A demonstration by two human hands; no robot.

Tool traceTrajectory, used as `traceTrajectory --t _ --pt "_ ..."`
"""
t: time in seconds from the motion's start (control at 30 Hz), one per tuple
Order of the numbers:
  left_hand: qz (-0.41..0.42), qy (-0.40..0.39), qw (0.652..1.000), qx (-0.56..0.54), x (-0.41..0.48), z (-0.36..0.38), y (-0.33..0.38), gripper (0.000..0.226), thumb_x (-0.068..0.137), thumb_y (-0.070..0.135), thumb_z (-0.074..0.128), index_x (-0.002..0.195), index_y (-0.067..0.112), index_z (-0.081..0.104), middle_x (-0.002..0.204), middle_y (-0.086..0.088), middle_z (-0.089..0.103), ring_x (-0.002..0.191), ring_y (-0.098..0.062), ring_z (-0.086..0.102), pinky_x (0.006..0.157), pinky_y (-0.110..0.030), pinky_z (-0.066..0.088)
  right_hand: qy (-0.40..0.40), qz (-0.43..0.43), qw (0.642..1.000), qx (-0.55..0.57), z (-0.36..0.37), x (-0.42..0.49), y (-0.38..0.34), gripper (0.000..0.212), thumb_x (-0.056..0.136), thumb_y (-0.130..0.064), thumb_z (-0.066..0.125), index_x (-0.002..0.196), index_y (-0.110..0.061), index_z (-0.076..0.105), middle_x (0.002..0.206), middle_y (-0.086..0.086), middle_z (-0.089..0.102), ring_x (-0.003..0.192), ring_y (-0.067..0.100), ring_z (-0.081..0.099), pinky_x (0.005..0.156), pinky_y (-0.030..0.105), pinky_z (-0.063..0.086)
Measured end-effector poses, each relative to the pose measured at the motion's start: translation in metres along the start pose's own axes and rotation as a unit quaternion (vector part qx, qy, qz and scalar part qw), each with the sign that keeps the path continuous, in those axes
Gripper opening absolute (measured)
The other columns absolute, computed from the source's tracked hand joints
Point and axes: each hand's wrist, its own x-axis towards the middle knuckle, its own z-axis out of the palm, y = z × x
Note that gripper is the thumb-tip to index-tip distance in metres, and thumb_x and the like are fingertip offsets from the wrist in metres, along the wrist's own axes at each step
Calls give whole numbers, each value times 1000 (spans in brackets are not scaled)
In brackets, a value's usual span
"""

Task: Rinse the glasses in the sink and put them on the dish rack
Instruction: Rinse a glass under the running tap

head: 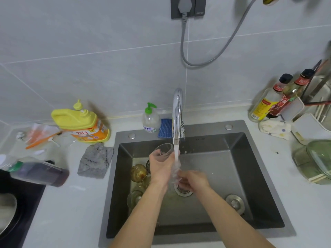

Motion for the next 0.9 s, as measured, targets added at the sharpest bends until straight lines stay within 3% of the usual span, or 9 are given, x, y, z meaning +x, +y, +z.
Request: traceTrajectory --t 0.1,0.17,0.27,0.37,0.5,0.6,0.73,0.83,0.9 --pt "8 -20 999 47 -4 7 -4 73 79 41 89 135 24 45 116 5 67 105 -12 67 96 -36 56 40 -70 972 -223 -9 4 2 35 97 -23 62 69 -4 68 62 14 72 61 25 70 68 38 62" --pt "1 -56 998 38 -11 11 -13 81 77 42 88 142 22 43 128 0 65 113 -17 66 102 -40 54 47 -105 951 -289 -13 -3 -3 51 109 -35 37 93 -4 75 96 20 77 93 31 72 88 40 57" --pt "-61 -115 991 -36 -15 11 -23 77 80 23 86 142 27 40 136 -8 63 112 -27 72 90 -50 61 -20 -99 981 -163 -13 -16 -16 60 111 -48 21 134 -12 63 127 12 66 124 28 60 98 37 47" --pt "-74 -152 985 -38 -12 1 -25 67 88 2 77 138 32 44 126 -7 72 106 -28 76 88 -57 61 -102 -77 991 -27 -7 -18 -15 56 106 -60 28 140 -29 60 135 0 61 131 24 55 95 39 52" --pt "-4 -141 986 85 -7 -11 -13 66 77 3 88 130 26 58 123 3 71 110 -15 70 80 -25 53 -128 -147 979 64 -5 -12 -16 36 107 -42 42 132 -33 66 129 -1 71 126 22 62 111 49 47" --pt "6 -131 981 140 -2 -13 -6 73 62 19 99 125 27 63 124 4 69 111 -13 67 85 -27 52 -134 -190 972 41 -3 -15 -26 40 99 -41 51 134 -28 64 126 -3 73 126 23 62 115 54 41" --pt "9 -134 977 166 -2 -12 3 79 50 38 100 120 29 64 124 4 68 115 -16 66 108 -46 51 -77 -239 966 -63 3 -21 -41 32 98 -32 54 128 -28 65 120 -9 71 118 15 64 98 34 51" --pt "13 -146 971 191 -2 -15 3 80 54 35 101 123 30 61 128 6 65 117 -14 62 108 -39 49 -21 -265 956 -122 1 -19 -57 22 102 -13 53 114 -17 71 102 -8 73 94 6 68 71 10 47" --pt "18 -152 967 202 -3 -18 1 76 59 33 100 123 31 61 127 8 62 117 -12 59 101 -33 47 -14 -257 948 -187 -2 -16 -67 18 100 -14 57 107 -14 74 92 -7 74 83 7 68 65 10 46"
